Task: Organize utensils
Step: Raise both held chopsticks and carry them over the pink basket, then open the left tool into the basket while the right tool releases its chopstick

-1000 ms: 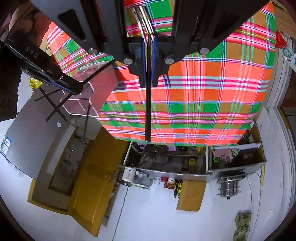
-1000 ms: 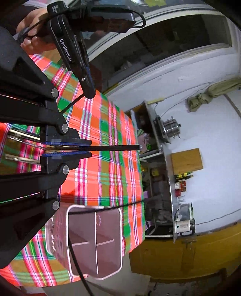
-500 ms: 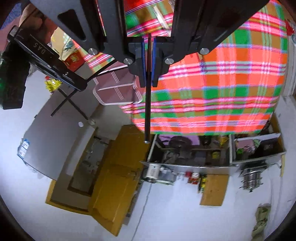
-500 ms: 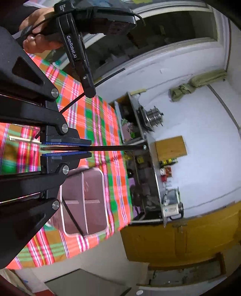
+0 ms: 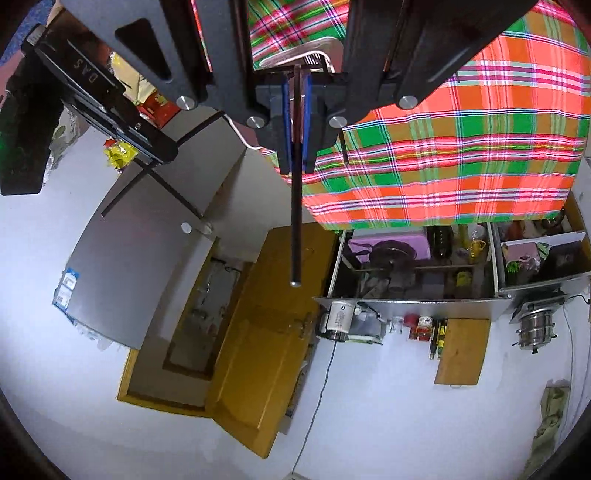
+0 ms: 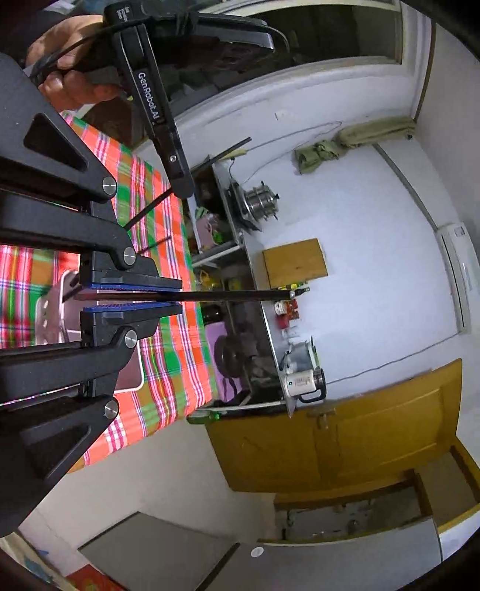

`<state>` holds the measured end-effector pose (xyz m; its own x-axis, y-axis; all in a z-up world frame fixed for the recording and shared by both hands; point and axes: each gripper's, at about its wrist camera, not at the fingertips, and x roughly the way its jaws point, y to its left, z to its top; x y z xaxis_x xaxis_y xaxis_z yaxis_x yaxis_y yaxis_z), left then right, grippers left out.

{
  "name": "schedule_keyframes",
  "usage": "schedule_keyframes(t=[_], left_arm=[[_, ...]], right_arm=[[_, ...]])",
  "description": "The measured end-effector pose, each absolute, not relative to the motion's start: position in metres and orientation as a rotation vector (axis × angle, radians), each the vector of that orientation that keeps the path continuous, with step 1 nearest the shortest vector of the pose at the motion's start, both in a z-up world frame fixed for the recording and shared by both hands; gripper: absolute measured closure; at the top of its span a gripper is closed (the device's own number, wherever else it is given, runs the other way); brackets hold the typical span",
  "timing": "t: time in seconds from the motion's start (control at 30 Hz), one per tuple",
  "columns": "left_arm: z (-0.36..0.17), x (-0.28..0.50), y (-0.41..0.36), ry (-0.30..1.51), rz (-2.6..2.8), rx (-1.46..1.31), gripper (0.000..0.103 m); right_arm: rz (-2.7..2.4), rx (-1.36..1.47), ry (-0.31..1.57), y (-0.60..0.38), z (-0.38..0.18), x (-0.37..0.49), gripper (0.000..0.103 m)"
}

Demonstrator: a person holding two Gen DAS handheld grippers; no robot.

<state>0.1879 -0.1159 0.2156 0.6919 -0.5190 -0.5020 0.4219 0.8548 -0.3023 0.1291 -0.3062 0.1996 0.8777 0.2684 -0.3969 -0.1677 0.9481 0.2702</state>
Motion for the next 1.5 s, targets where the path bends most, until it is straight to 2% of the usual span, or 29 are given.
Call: schedule_keyframes(t=[0.27, 0.57, 0.77, 0.9, 0.97, 1.17, 1.5], left_arm=[[0.168, 0.211, -0.128, 0.698, -0.507, -0.148, 0.097], [0.144, 0.213, -0.133, 0.741, -0.513, -0.143, 0.097], [0.140, 0.210, -0.135, 0.736, -0.505, -0.122, 0.095], [0.145, 0.206, -0.131, 0.718, -0.504, -0.131, 0.083], [0.149, 0.203, -0.126, 0.705, -0.507, -0.142, 0.081], [0.164, 0.188, -0.108, 0.656, -0.509, -0.166, 0.077], [0.171, 0.154, -0.059, 0.597, -0.451, -0.177, 0.077]], right_arm=[[0.219, 0.226, 0.533, -0.305, 0.162, 0.154, 0.098], [0.209, 0.189, 0.622, -0.299, 0.134, 0.168, 0.098], [0.206, 0.172, 0.653, -0.300, 0.128, 0.171, 0.098], [0.196, 0.165, 0.642, -0.299, 0.133, 0.168, 0.097], [0.193, 0.165, 0.631, -0.299, 0.136, 0.167, 0.096], [0.178, 0.163, 0.580, -0.299, 0.153, 0.155, 0.093], [0.206, 0.177, 0.490, -0.293, 0.170, 0.117, 0.093]])
